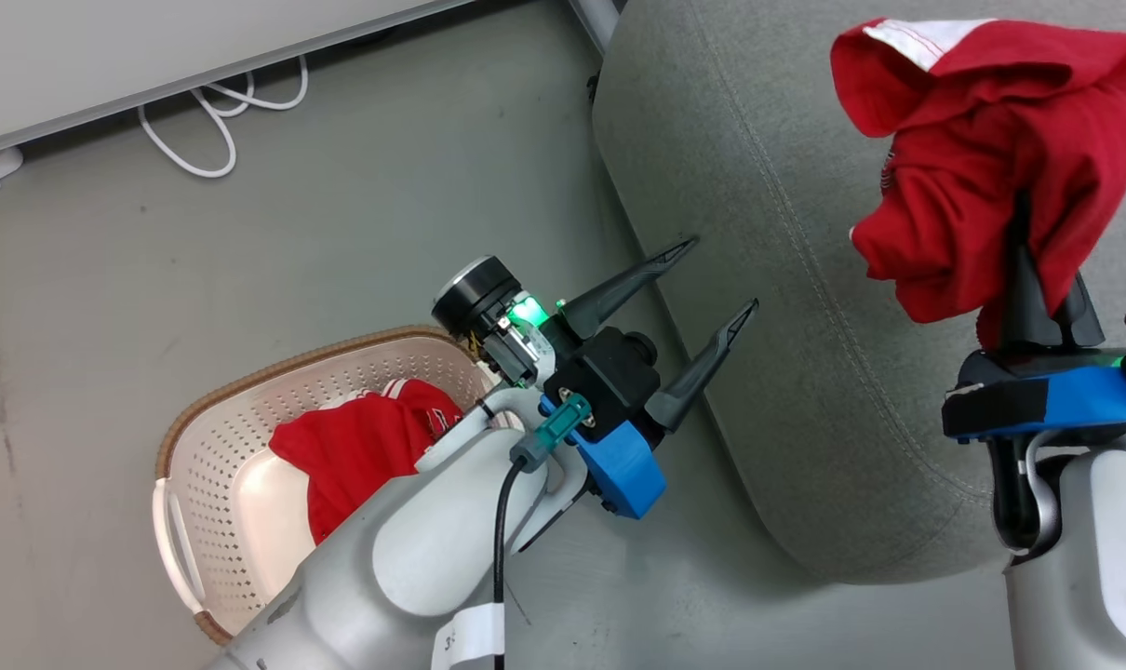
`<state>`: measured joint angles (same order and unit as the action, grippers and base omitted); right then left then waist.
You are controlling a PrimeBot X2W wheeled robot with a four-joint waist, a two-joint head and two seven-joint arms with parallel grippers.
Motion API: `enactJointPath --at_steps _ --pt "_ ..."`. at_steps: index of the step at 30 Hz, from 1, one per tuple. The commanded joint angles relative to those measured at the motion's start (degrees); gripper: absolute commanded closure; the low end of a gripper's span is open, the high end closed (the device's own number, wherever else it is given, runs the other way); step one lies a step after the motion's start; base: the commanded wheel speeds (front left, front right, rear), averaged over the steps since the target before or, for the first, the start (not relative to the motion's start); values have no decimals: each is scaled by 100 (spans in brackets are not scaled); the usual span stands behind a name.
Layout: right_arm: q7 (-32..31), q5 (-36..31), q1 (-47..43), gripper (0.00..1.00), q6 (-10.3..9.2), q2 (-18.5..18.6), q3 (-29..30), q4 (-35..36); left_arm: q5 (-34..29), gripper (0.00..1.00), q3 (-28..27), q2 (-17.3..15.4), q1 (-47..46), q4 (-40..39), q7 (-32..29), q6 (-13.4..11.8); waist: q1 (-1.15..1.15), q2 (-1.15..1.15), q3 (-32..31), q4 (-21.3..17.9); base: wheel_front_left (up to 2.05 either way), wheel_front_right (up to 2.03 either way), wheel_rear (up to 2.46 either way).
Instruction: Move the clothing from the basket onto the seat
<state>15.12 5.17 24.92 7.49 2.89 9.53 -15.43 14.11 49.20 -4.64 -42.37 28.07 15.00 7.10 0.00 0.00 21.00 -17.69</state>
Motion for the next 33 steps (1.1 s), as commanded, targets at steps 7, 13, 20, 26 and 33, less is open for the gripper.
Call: enactJointPath --at_steps 7,13,20,26,33 --pt "6 105 -245 100 1 -2 206 119 80 0 183 30 27 65 28 36 0 0 31 -148 0 0 0" --pt "6 193 -132 100 1 -2 234 191 90 0 181 7 -107 12 28 37 0 0 127 -128 0 0 0" --pt "6 47 371 100 1 -2 288 421 -5 0 81 -99 -271 -125 28 3 0 0 451 -66 0 0 0" --pt "6 -97 1155 100 1 186 592 592 -77 0 46 -215 -470 -202 27 -8 0 0 889 21 0 0 0" --pt "6 -78 2282 100 1 784 1274 544 -214 0 -3 -343 -921 -392 -32 -51 0 0 1689 208 0 0 0"
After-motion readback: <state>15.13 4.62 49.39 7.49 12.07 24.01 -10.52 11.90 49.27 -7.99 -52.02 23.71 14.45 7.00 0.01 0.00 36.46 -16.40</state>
